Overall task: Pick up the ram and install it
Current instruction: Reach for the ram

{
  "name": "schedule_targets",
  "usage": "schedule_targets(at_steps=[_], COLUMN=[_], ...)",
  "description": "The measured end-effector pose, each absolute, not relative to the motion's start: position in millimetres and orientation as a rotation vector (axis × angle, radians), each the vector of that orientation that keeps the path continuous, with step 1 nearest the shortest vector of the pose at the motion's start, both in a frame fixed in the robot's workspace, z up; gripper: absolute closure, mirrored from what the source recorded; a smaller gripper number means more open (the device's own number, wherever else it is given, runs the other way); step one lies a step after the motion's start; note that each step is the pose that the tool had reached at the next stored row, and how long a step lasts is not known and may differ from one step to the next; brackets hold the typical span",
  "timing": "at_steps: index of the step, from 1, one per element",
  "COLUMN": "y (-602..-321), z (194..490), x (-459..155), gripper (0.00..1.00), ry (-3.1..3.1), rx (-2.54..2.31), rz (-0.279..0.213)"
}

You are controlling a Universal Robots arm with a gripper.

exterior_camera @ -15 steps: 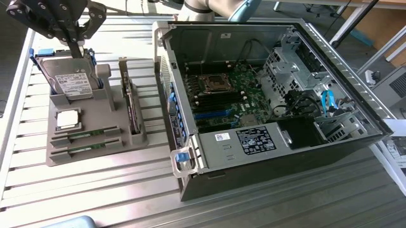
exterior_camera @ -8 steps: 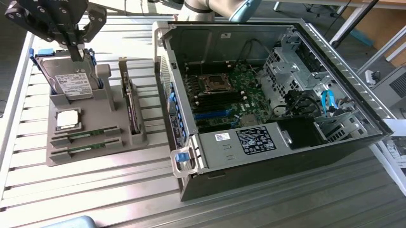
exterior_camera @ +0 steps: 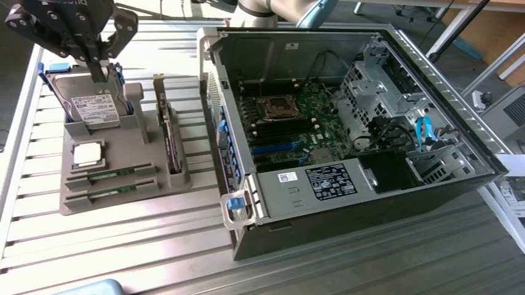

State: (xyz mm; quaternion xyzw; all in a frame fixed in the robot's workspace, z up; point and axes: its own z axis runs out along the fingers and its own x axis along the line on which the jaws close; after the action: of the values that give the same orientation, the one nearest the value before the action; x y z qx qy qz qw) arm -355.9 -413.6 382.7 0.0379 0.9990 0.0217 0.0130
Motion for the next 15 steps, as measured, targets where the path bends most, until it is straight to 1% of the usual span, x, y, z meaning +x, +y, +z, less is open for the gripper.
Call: schedule_targets(at_steps=[15], y=[-432.3], z=[382.7], x=[-355.8], gripper=[0.90], ry=[3.112], rx=[0.118], rz=[0.059])
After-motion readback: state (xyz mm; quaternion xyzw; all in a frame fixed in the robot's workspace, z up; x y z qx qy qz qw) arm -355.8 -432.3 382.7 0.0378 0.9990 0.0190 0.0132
